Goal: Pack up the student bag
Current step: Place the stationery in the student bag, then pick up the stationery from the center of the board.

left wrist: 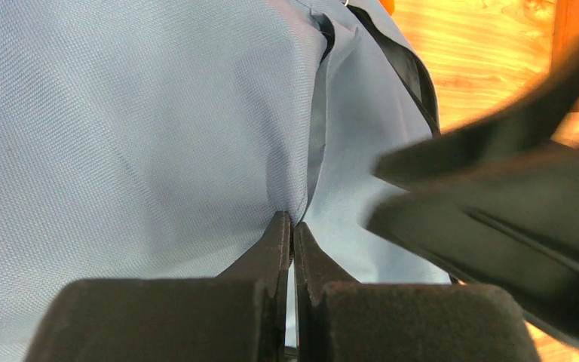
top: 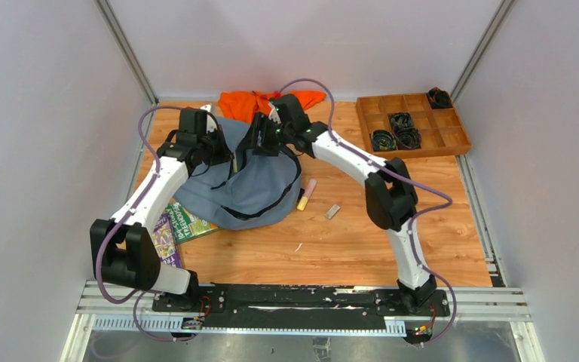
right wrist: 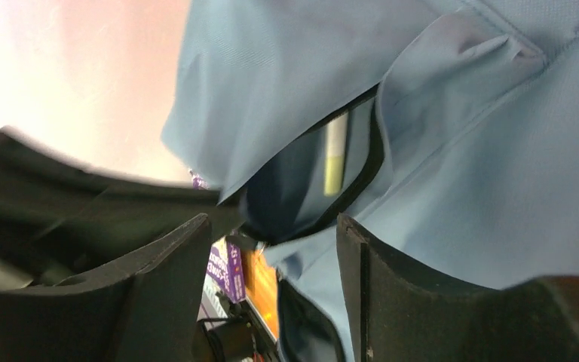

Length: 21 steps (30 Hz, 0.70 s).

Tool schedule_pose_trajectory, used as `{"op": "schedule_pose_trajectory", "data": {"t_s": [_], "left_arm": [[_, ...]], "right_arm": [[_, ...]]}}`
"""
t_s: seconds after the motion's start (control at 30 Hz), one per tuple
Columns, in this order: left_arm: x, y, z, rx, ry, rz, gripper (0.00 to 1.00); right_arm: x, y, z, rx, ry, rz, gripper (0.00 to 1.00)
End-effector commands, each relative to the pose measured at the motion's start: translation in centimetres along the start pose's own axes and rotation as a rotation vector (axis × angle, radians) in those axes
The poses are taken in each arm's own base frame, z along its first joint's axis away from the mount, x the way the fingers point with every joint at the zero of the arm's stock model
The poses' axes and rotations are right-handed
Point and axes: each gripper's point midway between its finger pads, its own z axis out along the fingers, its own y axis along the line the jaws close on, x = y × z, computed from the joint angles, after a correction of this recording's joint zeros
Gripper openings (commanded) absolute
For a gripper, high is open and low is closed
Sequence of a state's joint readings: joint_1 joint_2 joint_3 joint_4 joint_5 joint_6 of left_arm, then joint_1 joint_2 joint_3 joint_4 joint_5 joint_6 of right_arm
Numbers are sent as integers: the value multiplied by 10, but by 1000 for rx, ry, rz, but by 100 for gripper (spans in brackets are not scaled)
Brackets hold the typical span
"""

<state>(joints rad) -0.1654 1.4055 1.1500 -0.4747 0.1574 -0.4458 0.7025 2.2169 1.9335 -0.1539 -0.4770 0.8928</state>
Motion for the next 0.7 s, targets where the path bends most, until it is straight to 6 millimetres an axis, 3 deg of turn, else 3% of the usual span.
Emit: {"op": "schedule_pose_trajectory", "data": {"t_s": [0.0,0.07,0.17,0.23,0.3,0.5,0.67], "left_arm": [[-5,-12,-5,48,-2,2,0],[-7,-12,-6,47,-9,0,0],[-6,-16,-7,73,-16,-18,0],[-4,-20,-7,96,-14,-27,0],[-2,-21,-5,109,-7,-35,0],[6,-19,0,112,21,-38,0],[8,-18,2,113,21,-35,0]], "right_arm": [[-15,25,-68,72,-117,-178,65],[-20,-1,-107,214,-213,-180,65],[-10,-80,-163,562,-343,-164,65],[14,-138,-207,842,-391,-73,62],[39,-170,-235,986,-403,35,59],[101,-214,-250,1180,-268,227,62],[122,-228,-228,1172,-171,298,65]]}}
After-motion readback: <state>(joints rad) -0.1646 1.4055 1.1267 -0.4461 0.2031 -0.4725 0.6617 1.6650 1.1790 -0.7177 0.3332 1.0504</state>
